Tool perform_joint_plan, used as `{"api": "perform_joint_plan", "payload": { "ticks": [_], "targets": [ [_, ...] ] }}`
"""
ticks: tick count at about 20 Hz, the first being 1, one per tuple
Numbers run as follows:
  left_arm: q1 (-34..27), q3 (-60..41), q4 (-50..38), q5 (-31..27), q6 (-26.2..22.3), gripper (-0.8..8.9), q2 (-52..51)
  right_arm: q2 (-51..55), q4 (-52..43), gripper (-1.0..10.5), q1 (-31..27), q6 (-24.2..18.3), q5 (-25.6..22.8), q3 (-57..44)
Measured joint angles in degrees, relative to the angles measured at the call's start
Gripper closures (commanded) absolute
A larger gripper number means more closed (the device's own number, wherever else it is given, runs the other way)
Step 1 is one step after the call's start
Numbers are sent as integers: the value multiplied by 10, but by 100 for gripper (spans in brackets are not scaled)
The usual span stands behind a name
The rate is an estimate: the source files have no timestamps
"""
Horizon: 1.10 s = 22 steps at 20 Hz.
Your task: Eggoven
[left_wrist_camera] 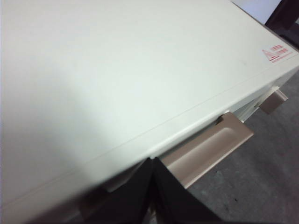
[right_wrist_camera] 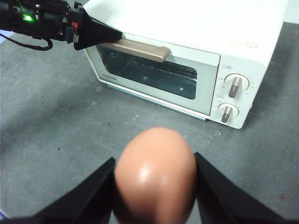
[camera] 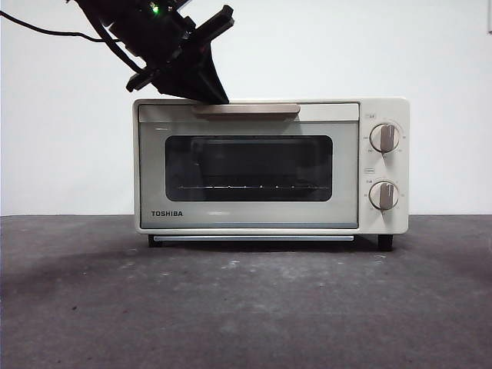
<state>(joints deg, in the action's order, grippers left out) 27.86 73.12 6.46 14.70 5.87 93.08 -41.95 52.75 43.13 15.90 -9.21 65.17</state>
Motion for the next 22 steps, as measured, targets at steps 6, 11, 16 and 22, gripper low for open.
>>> {"api": "perform_joint_plan", "payload": {
  "ticks": [6,11,16,22],
  "targets": [
    [3,6,0,2,0,806,7,14,12,944,0,0,0,0],
    [15,14,21,-7,-4,806,7,16,13,944,0,0,0,0],
    [51,18,51,-8,-9,806,7,16,13,944,0,0,0,0],
    [97,18,118,7,-11,806,7,16,13,944,0,0,0,0]
  ]
}}
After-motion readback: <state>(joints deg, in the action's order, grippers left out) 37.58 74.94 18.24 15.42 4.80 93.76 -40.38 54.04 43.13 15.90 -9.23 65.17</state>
